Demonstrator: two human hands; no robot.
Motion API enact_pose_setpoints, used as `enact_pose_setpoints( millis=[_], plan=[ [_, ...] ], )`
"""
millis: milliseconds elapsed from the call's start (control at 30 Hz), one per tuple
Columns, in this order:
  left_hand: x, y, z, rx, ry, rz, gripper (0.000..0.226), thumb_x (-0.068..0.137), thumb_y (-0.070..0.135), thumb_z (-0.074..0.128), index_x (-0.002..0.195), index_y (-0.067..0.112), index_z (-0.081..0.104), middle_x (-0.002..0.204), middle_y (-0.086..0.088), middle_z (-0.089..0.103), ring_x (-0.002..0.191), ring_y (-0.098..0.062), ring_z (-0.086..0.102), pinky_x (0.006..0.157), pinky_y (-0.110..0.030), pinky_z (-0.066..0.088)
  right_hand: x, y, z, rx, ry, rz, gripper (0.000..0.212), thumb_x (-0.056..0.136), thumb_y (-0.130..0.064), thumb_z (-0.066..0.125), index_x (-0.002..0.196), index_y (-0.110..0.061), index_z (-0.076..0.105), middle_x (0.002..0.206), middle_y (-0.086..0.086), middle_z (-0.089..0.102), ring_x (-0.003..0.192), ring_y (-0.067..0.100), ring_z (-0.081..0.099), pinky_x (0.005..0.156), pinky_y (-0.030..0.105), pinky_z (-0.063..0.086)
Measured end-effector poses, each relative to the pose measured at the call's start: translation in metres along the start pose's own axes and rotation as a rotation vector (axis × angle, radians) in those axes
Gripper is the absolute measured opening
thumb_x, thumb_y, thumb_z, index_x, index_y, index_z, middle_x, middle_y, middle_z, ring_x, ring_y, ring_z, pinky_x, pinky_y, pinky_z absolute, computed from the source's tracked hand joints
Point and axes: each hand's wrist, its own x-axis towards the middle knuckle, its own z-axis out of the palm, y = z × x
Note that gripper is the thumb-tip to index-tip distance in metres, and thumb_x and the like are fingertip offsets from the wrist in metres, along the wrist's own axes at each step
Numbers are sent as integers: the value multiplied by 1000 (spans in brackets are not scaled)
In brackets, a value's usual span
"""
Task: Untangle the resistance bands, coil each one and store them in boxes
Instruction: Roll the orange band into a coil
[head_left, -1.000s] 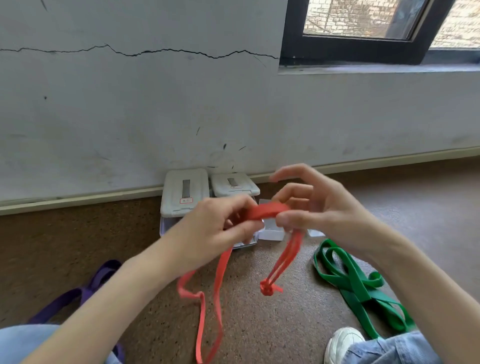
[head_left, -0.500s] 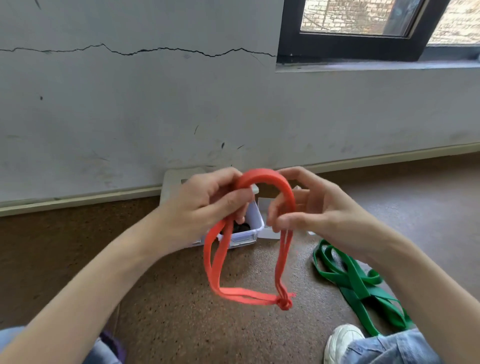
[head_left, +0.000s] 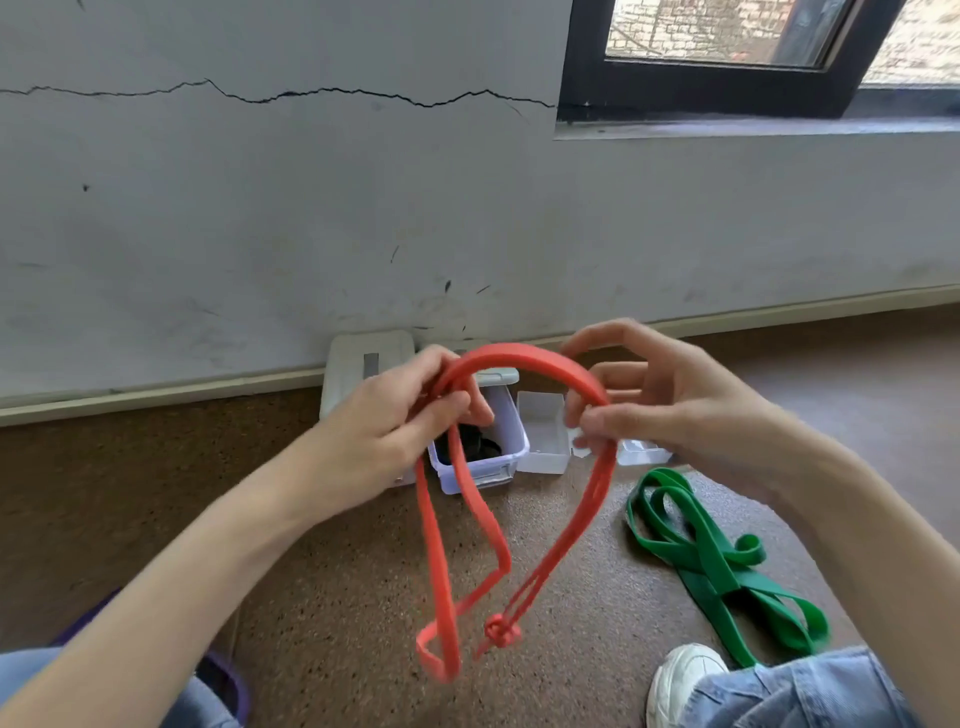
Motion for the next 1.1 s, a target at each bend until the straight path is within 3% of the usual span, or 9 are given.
enact_pose_setpoints(
  millis=[100,300,467,567,667,800,967,1033,1100],
  plan=[
    [0,9,9,90,-94,34,18,92,33,46,99,20,56,88,6,68,85,-6,67,72,-17,51,4,6,17,-62,-87,-32,44,73,-7,74,112,-19,58,85,15,66,78,23,65,73,31,55],
    [-1,-13,23,113,-178,-123,2,88,20,59,87,21,59,84,5,68,84,-4,67,78,-21,52,7,10,16,23,111,-164,15,77,-11,66,92,-12,62,67,4,62,60,15,56,56,19,47],
    [-5,-5,9,-151,-126,-59,6,84,28,59,85,24,64,77,5,70,77,-5,68,69,-16,51,0,5,2,5,11,-63,35,69,-15,76,100,-18,61,78,8,67,70,22,63,69,27,55],
    [-2,0,16,-172,-202,-42,10,85,30,58,89,22,62,79,7,69,77,-6,68,69,-17,52,1,7,16,-67,-77,-47,39,70,-9,76,103,-19,58,76,1,65,68,17,62,64,24,52],
    [0,-13,31,-98,-229,-77,9,87,24,55,91,17,57,82,5,67,80,-6,66,73,-19,51,6,10,27,-124,66,-137,25,72,-3,71,93,-11,59,68,-2,63,63,13,58,60,20,48],
    [-3,-28,31,38,-200,-131,12,91,25,48,91,15,55,86,-4,64,82,-11,63,79,-30,53,3,5,11,74,284,-147,23,64,-12,70,85,-9,62,71,4,66,65,14,62,63,18,52],
    [-2,-10,19,-9,-162,-34,26,89,40,45,92,17,57,83,4,68,79,-5,65,73,-22,53,1,10,9,-8,14,33,47,63,-16,81,95,-13,47,77,6,69,69,21,66,65,25,52],
    [-1,-7,25,43,-212,-35,27,89,40,46,95,17,58,84,5,69,81,-5,66,74,-23,54,2,14,19,-65,-46,7,41,69,-11,77,97,-17,47,74,2,66,67,18,63,63,24,51],
    [-2,-13,32,104,-247,-68,22,90,33,48,94,14,56,85,4,68,84,-10,66,76,-28,53,5,16,24,-121,10,-58,29,71,-10,73,92,-17,53,70,-1,64,64,14,61,60,20,49]
  ],
)
